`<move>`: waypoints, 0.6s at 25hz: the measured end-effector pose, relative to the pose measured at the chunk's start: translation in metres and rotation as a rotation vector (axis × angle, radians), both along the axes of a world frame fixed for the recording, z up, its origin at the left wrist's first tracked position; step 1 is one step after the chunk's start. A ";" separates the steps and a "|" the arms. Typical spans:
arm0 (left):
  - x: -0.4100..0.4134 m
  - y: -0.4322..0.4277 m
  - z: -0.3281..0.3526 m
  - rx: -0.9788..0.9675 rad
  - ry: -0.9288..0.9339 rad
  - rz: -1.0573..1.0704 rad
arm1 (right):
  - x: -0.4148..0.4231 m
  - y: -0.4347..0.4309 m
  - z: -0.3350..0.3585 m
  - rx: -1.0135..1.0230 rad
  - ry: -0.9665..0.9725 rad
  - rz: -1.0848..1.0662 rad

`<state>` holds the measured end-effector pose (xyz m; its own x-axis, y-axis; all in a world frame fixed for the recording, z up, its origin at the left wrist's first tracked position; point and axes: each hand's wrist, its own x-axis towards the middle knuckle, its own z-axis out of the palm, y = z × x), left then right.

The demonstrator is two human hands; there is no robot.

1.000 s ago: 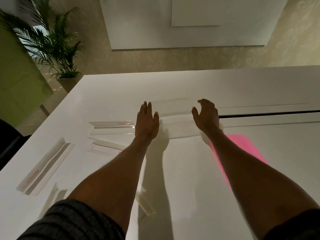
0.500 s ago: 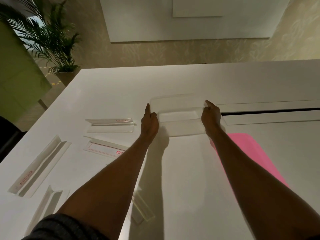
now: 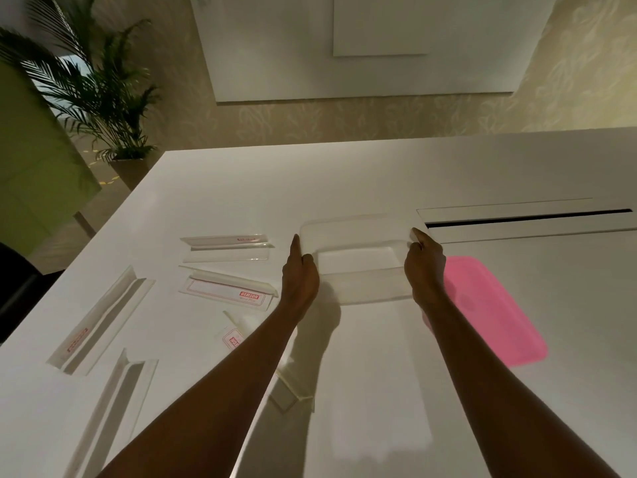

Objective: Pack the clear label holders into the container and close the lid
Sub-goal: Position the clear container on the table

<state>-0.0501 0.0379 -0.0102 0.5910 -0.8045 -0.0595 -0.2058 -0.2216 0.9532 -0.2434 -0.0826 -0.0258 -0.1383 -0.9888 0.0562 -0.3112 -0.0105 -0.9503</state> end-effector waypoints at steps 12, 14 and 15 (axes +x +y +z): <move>-0.034 0.074 0.000 0.032 -0.028 -0.055 | -0.042 0.081 -0.002 -0.033 0.001 0.006; -0.035 0.078 0.002 0.066 -0.086 -0.054 | -0.045 0.086 -0.001 -0.041 0.038 0.005; -0.035 0.079 0.002 0.077 -0.118 -0.059 | -0.046 0.088 0.001 -0.058 0.072 0.008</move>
